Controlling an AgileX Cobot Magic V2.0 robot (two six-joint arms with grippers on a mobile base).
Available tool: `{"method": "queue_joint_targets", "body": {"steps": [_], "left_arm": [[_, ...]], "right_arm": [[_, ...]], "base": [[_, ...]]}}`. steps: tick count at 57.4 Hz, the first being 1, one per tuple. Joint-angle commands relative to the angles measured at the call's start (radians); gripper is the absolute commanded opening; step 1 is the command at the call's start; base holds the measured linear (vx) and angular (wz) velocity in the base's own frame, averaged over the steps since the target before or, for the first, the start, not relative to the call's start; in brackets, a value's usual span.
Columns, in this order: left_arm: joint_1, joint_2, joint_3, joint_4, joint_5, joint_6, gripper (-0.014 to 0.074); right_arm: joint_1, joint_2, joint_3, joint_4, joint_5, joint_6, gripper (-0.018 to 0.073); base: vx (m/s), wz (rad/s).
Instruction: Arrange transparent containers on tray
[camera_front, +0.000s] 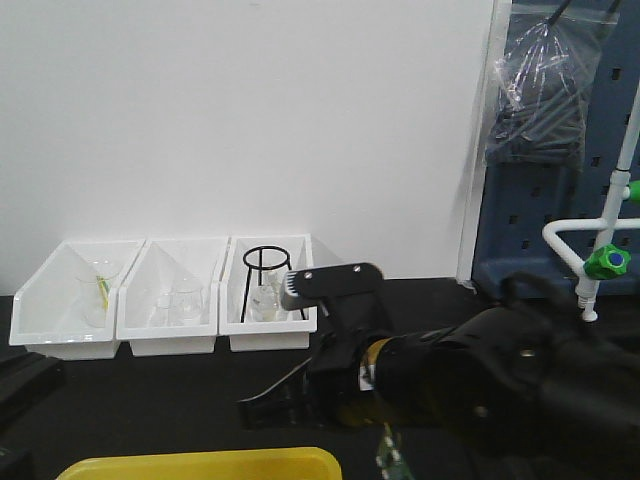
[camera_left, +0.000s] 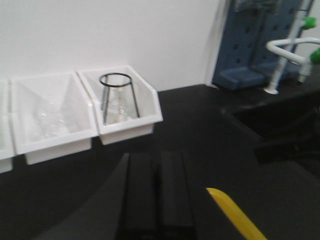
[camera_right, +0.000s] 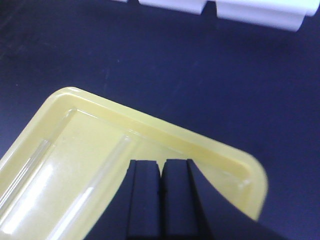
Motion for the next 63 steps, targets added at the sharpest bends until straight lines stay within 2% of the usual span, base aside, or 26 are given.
{"method": "queue_joint_targets", "body": {"steps": [1, 6, 16, 27, 63], "left_arm": [[-0.006, -0.012, -0.023, 0.077, -0.092, -0.065, -0.0009], [-0.006, -0.020, 0.006, 0.076, -0.126, -0.116, -0.0007], [-0.006, -0.104, 0.140, 0.076, -0.144, -0.174, -0.0003], [-0.006, -0.202, 0.213, 0.075, -0.152, -0.175, -0.0003], [-0.006, -0.218, 0.213, 0.061, -0.168, -0.173, -0.0003]], "right_arm": [[-0.001, -0.157, 0.037, -0.077, -0.041, -0.026, -0.0014], [-0.001, -0.284, 0.156, -0.109, -0.133, -0.023, -0.0012], [-0.002, -0.507, 0.416, -0.107, -0.371, -0.023, -0.0013], [-0.002, -0.598, 0.556, -0.107, -0.545, -0.027, -0.0013], [-0.002, -0.598, 0.563, -0.107, -0.560, -0.026, -0.0013]], "base": [[0.00, 0.00], [0.00, 0.00], [0.00, 0.00], [0.00, 0.00], [0.00, 0.00]]}}
